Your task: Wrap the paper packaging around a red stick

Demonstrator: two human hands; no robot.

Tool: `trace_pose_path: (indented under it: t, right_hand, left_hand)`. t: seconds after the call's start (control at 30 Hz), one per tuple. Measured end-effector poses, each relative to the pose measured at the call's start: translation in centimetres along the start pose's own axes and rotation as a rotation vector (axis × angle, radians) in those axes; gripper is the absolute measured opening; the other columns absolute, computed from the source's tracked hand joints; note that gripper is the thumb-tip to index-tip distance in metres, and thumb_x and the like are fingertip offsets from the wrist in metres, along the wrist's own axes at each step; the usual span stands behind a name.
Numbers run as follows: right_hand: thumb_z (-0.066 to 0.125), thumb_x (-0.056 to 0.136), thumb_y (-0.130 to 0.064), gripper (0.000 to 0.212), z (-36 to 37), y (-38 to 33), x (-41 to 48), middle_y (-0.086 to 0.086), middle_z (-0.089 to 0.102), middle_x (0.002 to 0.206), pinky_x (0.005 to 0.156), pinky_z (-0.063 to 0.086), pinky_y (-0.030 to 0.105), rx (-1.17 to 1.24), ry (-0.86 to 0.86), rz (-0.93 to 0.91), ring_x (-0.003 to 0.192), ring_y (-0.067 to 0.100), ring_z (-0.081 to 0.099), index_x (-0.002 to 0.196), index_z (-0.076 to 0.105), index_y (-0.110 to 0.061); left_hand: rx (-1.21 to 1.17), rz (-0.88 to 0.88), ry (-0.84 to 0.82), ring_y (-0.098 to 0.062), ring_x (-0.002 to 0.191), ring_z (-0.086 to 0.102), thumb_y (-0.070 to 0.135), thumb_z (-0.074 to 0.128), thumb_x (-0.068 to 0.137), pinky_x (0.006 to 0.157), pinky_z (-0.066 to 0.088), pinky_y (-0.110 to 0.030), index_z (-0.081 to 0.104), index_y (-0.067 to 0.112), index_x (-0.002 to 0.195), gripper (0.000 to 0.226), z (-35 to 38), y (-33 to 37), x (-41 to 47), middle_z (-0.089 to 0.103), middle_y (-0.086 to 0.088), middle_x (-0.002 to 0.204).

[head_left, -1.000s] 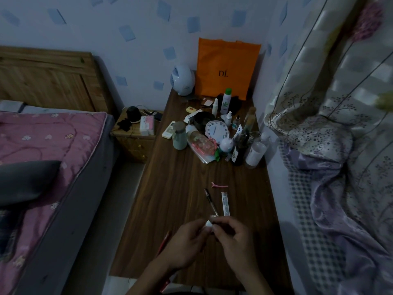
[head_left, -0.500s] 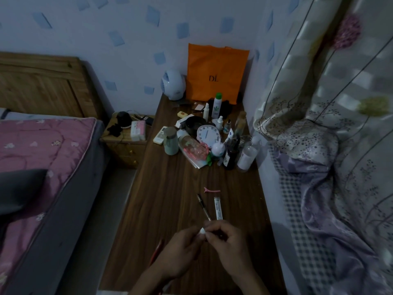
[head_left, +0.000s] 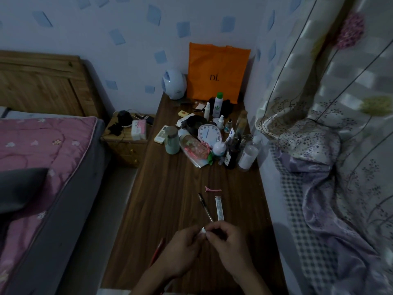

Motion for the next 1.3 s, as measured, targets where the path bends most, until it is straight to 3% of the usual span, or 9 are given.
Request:
trace_pose_path:
  t: [0.23,0.47,0.57,0.77,0.87,0.97,1.03,1.13,1.3]
  right_hand:
    - [0.076,0.085,-0.02,0.011,0.0,0.2,0.2,-0.01,0.074,0.093,0.076,0.055,0.018,-0.039,-0.025,-0.007,0.092,0.005,0.069,0.088,0.076,-0.031]
    - [0.077,0.084,-0.013,0.019,0.3,0.5,0.3,-0.009,0.074,0.09,0.074,0.055,0.019,-0.046,-0.012,0.014,0.088,0.007,0.07,0.083,0.073,-0.031]
    - [0.077,0.083,-0.012,0.033,-0.4,0.1,0.2,-0.015,0.073,0.095,0.071,0.055,0.016,-0.049,0.048,-0.001,0.093,0.001,0.068,0.09,0.067,-0.043]
    - [0.076,0.081,-0.002,0.074,-0.9,0.2,-0.1,-0.004,0.076,0.094,0.073,0.051,0.007,0.076,0.108,0.003,0.092,0.002,0.07,0.124,0.039,-0.051]
    - [0.074,0.085,-0.011,0.053,-0.5,0.8,-0.2,-0.011,0.074,0.1,0.072,0.058,0.021,0.094,0.096,0.045,0.095,0.004,0.07,0.115,0.057,-0.051]
    - [0.067,0.087,-0.043,0.017,-0.1,0.6,-0.4,-0.02,0.071,0.106,0.074,0.056,0.023,0.17,0.09,0.085,0.1,0.001,0.066,0.103,0.07,-0.049]
    - [0.054,0.088,-0.057,0.028,-0.2,0.5,-0.6,-0.014,0.071,0.111,0.085,0.055,0.033,0.263,0.123,0.104,0.104,0.005,0.066,0.107,0.071,-0.047]
    - [0.05,0.098,-0.037,0.024,-0.5,0.7,-0.7,-0.001,0.069,0.116,0.093,0.055,0.046,0.341,0.174,0.128,0.109,0.02,0.065,0.106,0.072,-0.044]
    - [0.071,0.087,-0.015,0.025,0.1,1.5,-0.6,0.002,0.069,0.109,0.081,0.059,0.04,0.388,0.165,0.216,0.099,0.024,0.068,0.096,0.073,-0.038]
  left_hand:
    - [-0.026,-0.034,-0.036,-0.001,0.061,0.055,0.025,0.05,0.098,0.06,0.044,-0.027,0.068,0.018,0.1,0.02,0.1,0.1,-0.3,0.063,0.008,0.069]
    - [-0.021,-0.019,-0.034,0.003,0.059,0.06,0.025,0.052,0.096,0.057,0.045,-0.017,0.07,0.024,0.087,0.02,0.0,0.0,-0.3,0.066,0.013,0.062]
    - [-0.067,-0.083,-0.098,-0.008,0.066,0.072,0.04,0.054,0.093,0.062,0.054,-0.022,0.071,0.026,0.075,0.029,0.4,-1.3,-0.6,0.076,0.004,0.071]
    - [-0.161,-0.208,-0.116,-0.027,0.07,0.075,0.053,0.057,0.085,0.071,0.059,-0.045,0.071,0.011,0.08,0.045,0.6,-4.9,-1.3,0.076,-0.011,0.072]
    - [-0.147,-0.214,-0.114,-0.03,0.069,0.075,0.052,0.056,0.085,0.074,0.06,-0.049,0.071,0.018,0.075,0.039,0.4,-5.0,-1.4,0.076,-0.011,0.071]
    - [-0.2,-0.212,-0.084,-0.019,0.055,0.067,0.048,0.055,0.087,0.058,0.055,-0.037,0.071,0.022,0.079,0.032,0.2,-4.5,-1.4,0.068,-0.002,0.059]
    - [-0.225,-0.211,-0.067,-0.014,0.052,0.059,0.047,0.054,0.088,0.055,0.05,-0.032,0.07,0.023,0.084,0.029,0.0,-4.2,-1.6,0.061,0.001,0.057]
    - [-0.223,-0.197,-0.065,-0.014,0.051,0.055,0.046,0.053,0.088,0.054,0.047,-0.033,0.069,0.021,0.086,0.03,0.0,-4.0,-1.6,0.058,0.002,0.056]
    - [-0.133,-0.142,-0.054,-0.009,0.047,0.055,0.048,0.05,0.09,0.051,0.047,-0.032,0.067,0.029,0.082,0.027,0.1,-3.6,-1.3,0.058,0.003,0.052]
Point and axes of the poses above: each hand's wrist, its own x-axis towards the middle knuckle, its own z-axis out of the palm, y = z × x, the point moved 10 cm from there along x, towards the middle knuckle
